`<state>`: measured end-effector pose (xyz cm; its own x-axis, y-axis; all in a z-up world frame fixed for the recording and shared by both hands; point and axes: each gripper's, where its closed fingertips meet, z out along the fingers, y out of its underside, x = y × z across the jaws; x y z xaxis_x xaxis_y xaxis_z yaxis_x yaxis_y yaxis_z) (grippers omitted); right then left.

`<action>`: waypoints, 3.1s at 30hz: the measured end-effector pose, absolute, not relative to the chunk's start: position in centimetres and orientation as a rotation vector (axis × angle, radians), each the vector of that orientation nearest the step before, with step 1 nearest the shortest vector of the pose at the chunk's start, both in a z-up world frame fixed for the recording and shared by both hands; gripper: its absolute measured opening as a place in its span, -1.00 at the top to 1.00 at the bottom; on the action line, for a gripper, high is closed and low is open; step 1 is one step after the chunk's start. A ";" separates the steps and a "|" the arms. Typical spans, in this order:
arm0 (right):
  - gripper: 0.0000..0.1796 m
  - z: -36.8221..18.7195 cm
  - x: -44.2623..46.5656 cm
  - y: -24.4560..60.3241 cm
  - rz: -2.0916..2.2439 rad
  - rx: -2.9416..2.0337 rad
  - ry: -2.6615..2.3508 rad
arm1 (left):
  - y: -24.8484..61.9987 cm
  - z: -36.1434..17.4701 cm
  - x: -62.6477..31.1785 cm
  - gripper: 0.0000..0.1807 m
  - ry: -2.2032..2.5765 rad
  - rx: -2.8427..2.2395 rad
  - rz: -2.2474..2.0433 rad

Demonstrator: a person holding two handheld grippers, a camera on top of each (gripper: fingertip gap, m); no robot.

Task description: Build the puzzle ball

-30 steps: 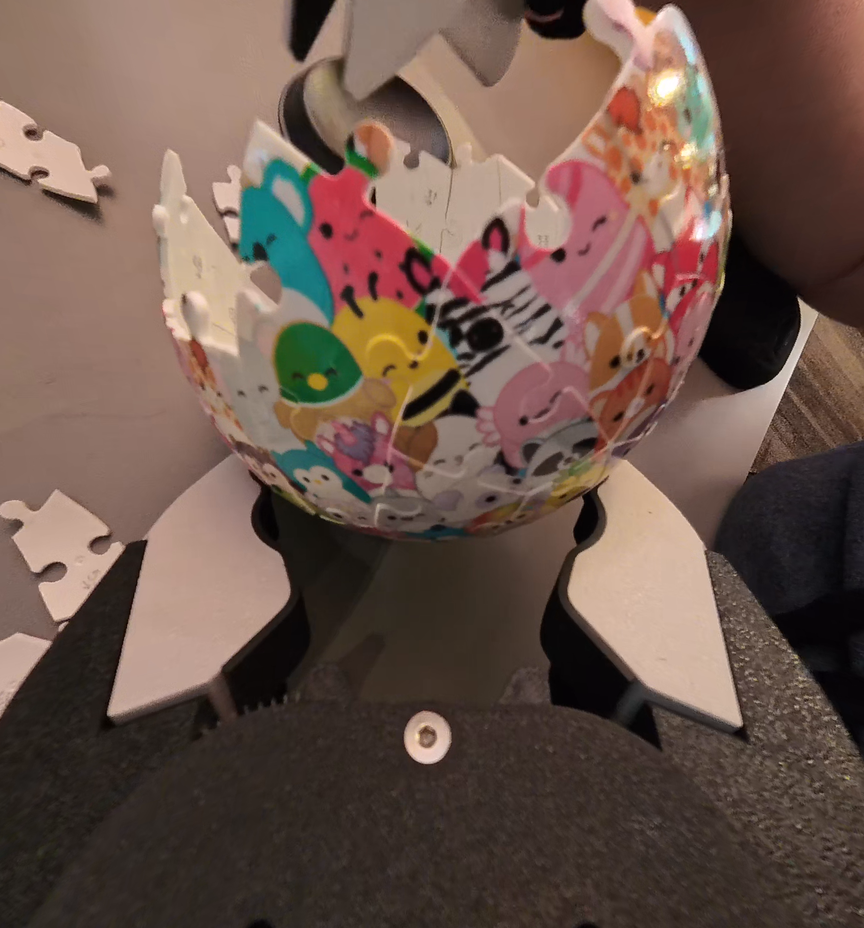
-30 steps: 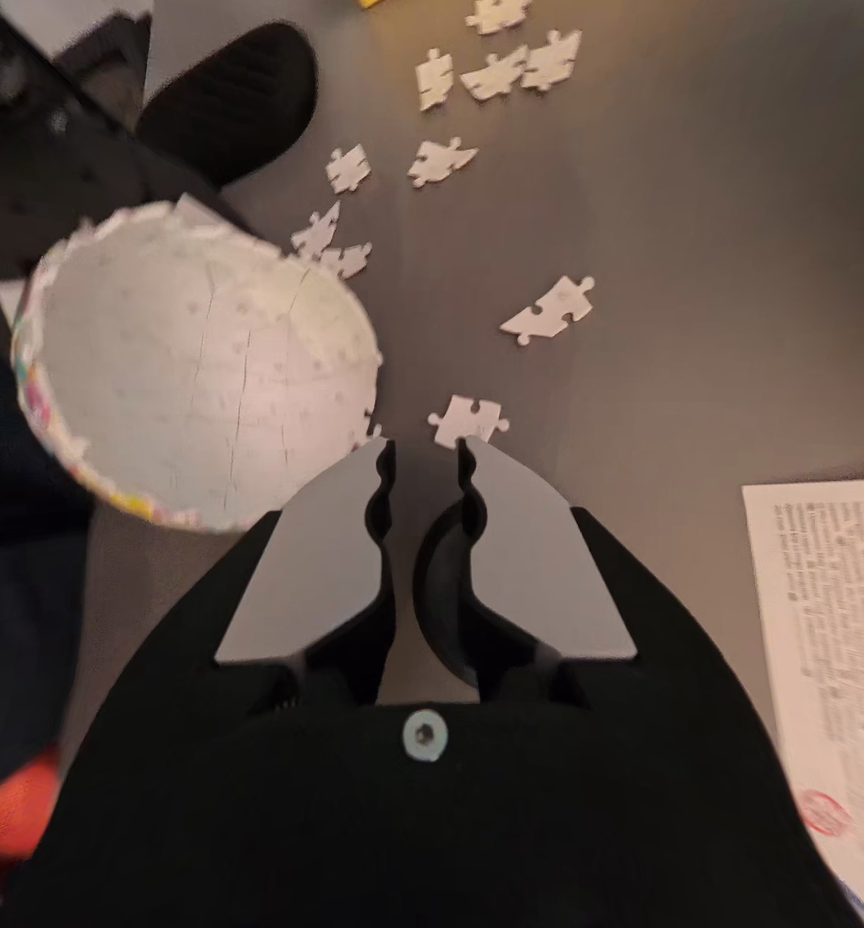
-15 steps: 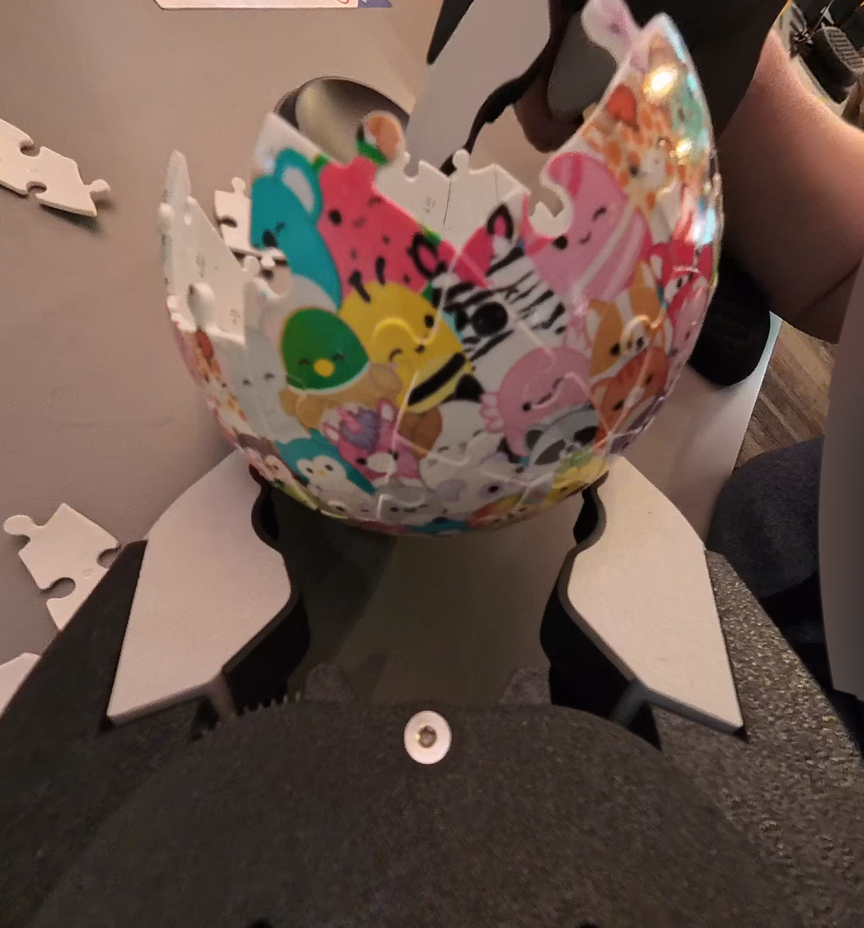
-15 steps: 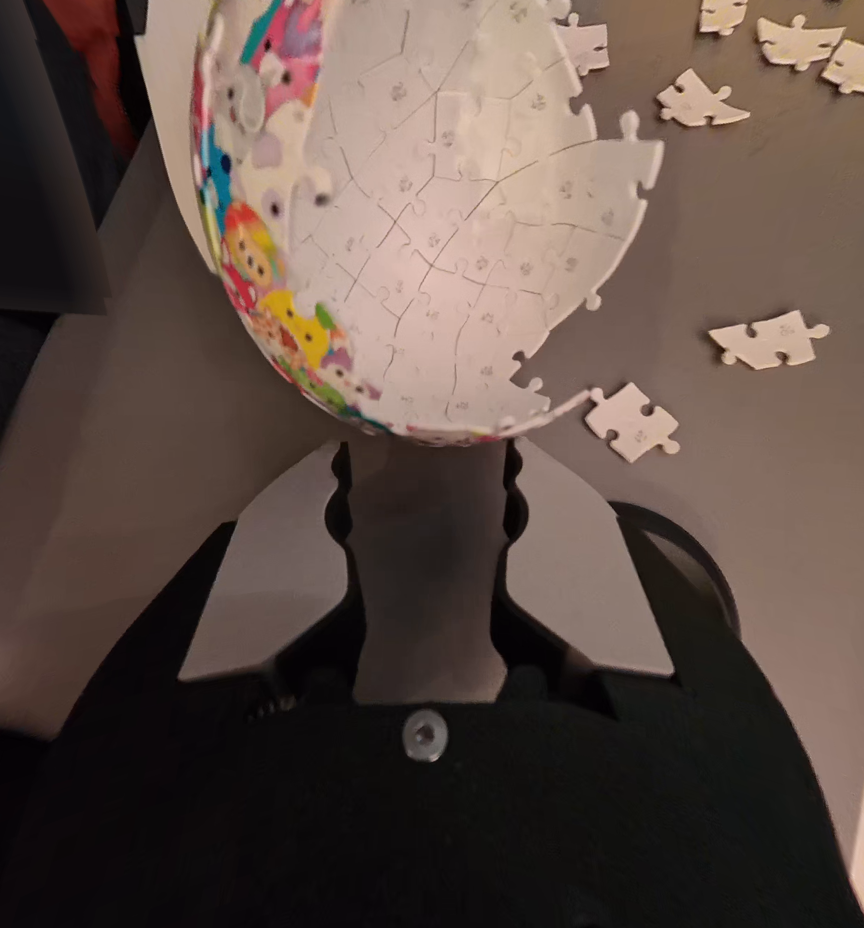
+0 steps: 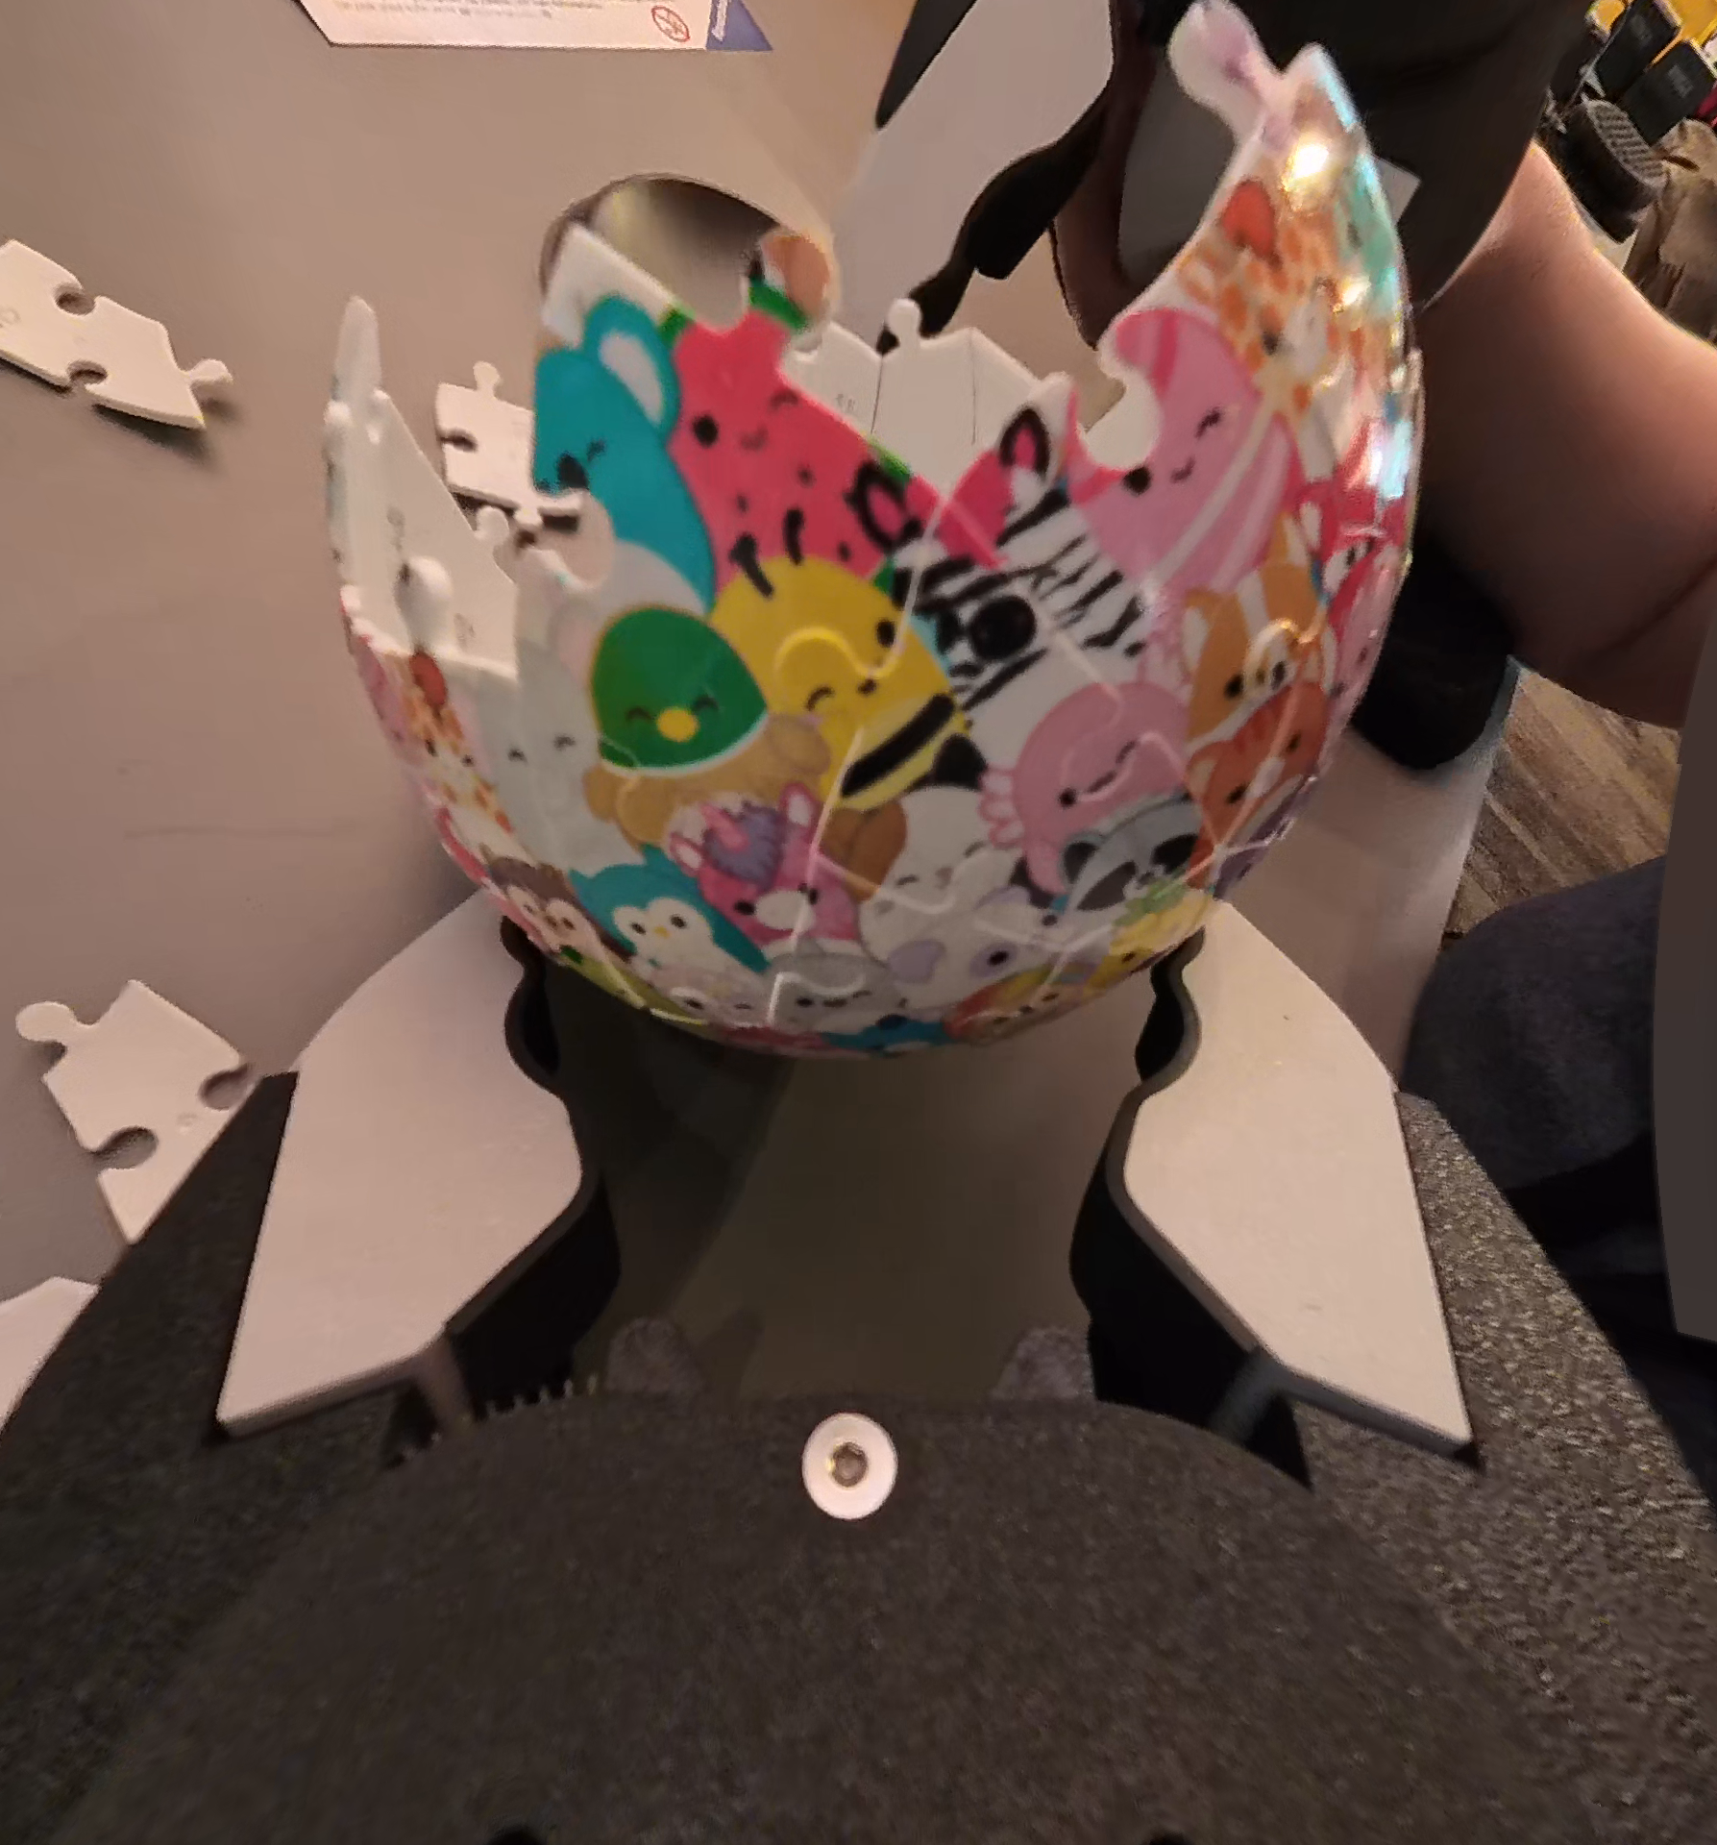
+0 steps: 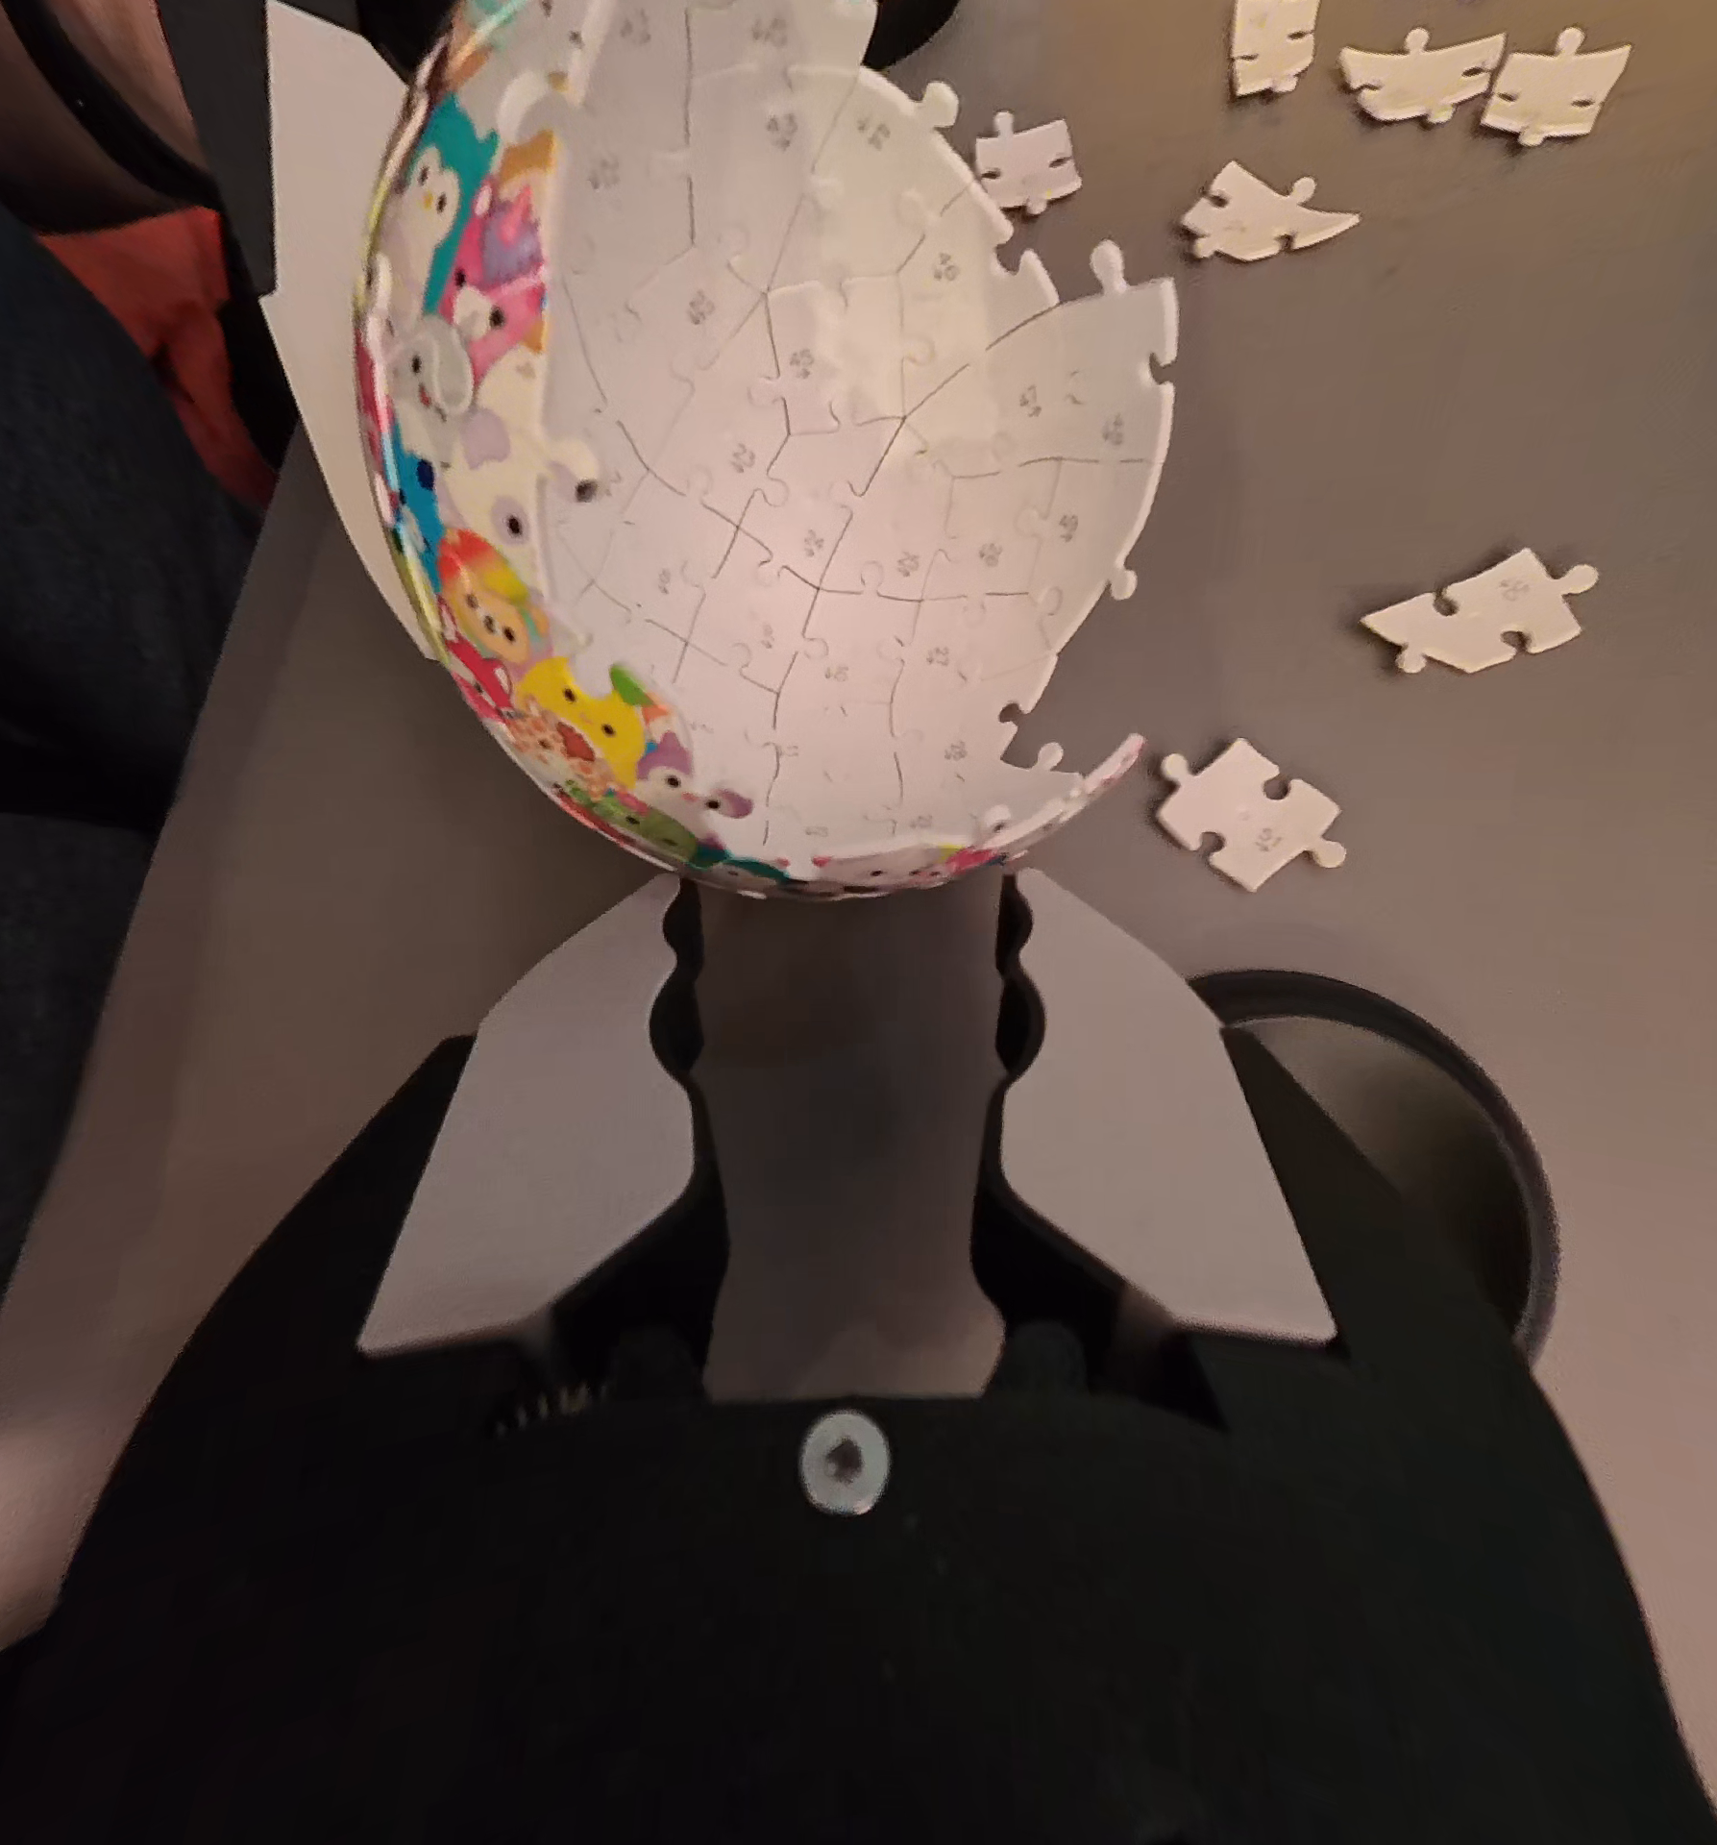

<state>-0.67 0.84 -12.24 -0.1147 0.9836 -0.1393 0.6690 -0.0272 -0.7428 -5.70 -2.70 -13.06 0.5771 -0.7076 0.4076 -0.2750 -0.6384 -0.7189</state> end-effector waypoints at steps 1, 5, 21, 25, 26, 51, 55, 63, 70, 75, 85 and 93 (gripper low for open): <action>0.36 -12.3 -0.7 0.6 0.967 -1.736 -1.813 | -2.9 -13.1 -5.7 -0.28 0.785 -2.207 -0.934; 0.37 -12.4 -0.6 -0.8 0.990 -1.771 -1.799 | -3.9 -12.9 -5.8 -0.28 0.807 -2.203 -0.955; 0.34 -12.6 -1.9 -4.5 1.055 -1.805 -1.769 | -7.8 -12.2 -7.6 -0.25 0.818 -2.231 -1.031; 0.34 -12.6 -1.4 -4.2 1.067 -1.812 -1.798 | -7.6 -12.0 -7.6 -0.24 0.808 -2.220 -1.046; 0.34 -12.7 -1.3 -4.2 1.061 -1.813 -1.812 | -7.5 -11.9 -7.5 -0.24 0.805 -2.219 -1.049; 0.49 -13.1 -2.5 9.0 0.535 -1.164 -2.349 | -7.1 -11.7 -7.5 -0.23 0.778 -2.217 -1.080; 0.51 -14.6 -2.6 9.5 0.497 -1.140 -2.480 | -7.1 -11.7 -7.5 -0.23 0.781 -2.216 -1.079; 0.58 -15.6 -2.9 9.3 0.643 -1.162 -2.551 | -7.1 -12.0 -7.4 -0.23 0.804 -2.228 -1.073; 0.67 -15.6 -3.5 8.8 0.731 -1.190 -2.528 | -6.8 -11.8 -7.2 -0.23 0.788 -2.217 -1.082; 0.68 -15.4 -3.3 7.9 0.704 -1.210 -2.499 | -6.7 -11.8 -7.1 -0.23 0.781 -2.210 -1.091; 0.68 -11.0 -4.5 1.5 0.711 -1.123 -2.614 | -6.4 -11.4 -6.9 -0.21 0.758 -2.197 -1.130; 0.68 -12.1 -5.0 0.9 0.683 -1.151 -2.721 | -6.4 -11.4 -6.7 -0.21 0.747 -2.194 -1.147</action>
<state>-4.97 0.90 -12.08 -0.7065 0.7040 -0.0727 0.6549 0.6114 -0.4442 -6.69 -6.41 -11.35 0.4818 -0.6873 0.5437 -0.2197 -0.6953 -0.6843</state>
